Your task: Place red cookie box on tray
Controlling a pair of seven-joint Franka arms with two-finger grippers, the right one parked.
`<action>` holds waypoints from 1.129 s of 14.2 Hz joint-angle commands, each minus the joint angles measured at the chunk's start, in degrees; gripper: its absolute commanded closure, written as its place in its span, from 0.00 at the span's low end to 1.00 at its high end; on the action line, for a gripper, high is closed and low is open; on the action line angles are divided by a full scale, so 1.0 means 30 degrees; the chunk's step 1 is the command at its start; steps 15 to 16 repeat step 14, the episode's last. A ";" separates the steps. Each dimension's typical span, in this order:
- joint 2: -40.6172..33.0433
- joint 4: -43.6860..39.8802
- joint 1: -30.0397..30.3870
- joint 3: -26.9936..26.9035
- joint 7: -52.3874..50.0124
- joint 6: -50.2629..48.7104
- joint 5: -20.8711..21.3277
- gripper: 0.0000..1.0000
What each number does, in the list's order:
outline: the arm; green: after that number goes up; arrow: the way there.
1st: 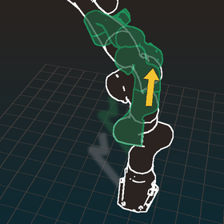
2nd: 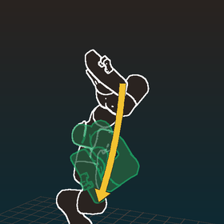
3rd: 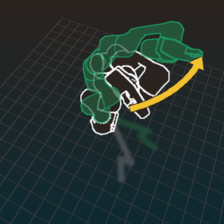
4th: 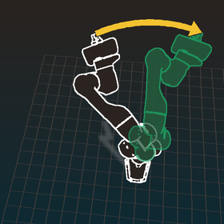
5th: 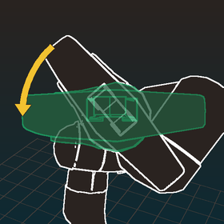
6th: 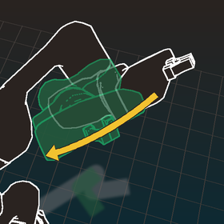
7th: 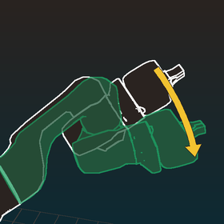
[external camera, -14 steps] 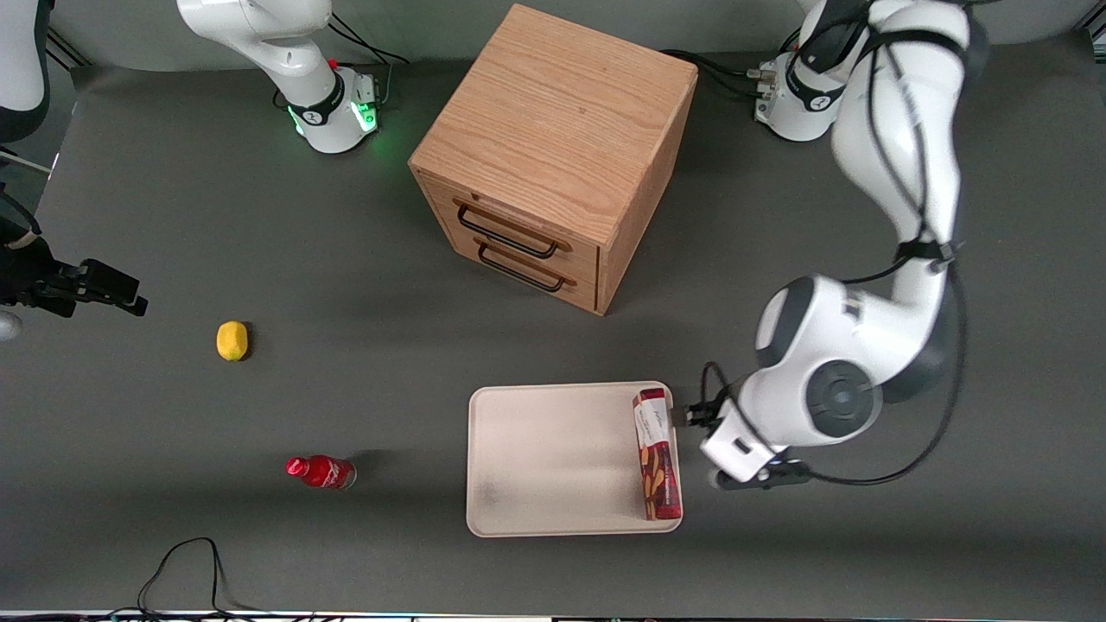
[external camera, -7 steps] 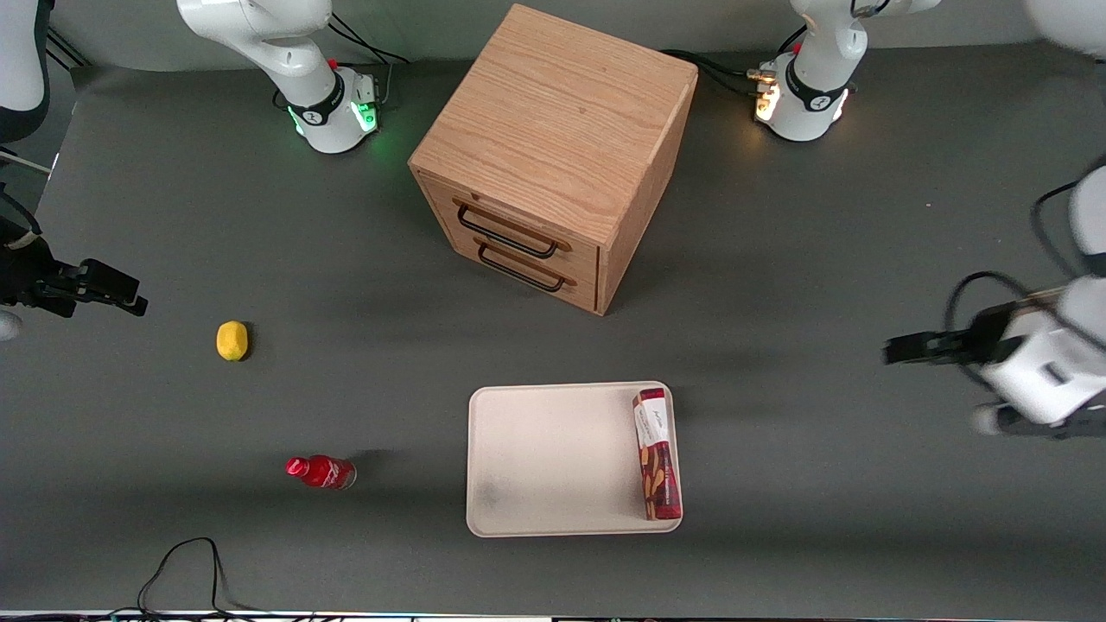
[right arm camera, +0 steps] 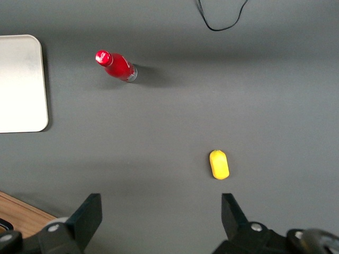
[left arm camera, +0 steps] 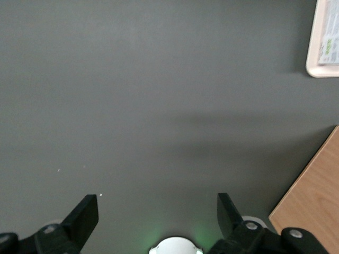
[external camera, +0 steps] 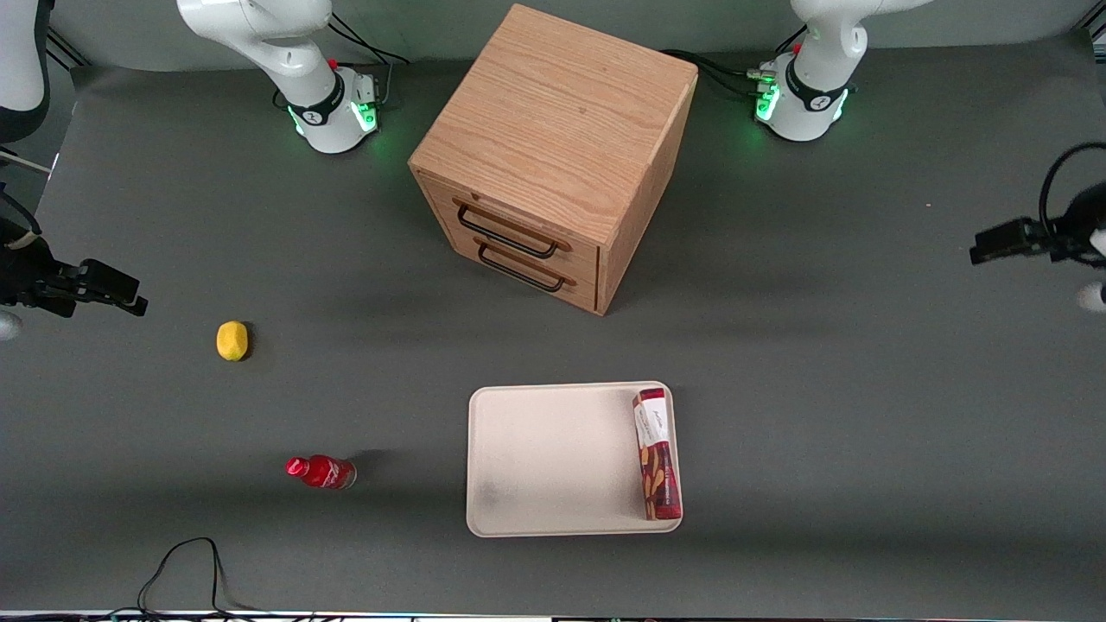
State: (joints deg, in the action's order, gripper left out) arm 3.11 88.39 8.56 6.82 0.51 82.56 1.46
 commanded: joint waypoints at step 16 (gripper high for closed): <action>0.0251 -0.0722 -0.1828 -0.2771 0.0182 -0.0041 0.0480 0.00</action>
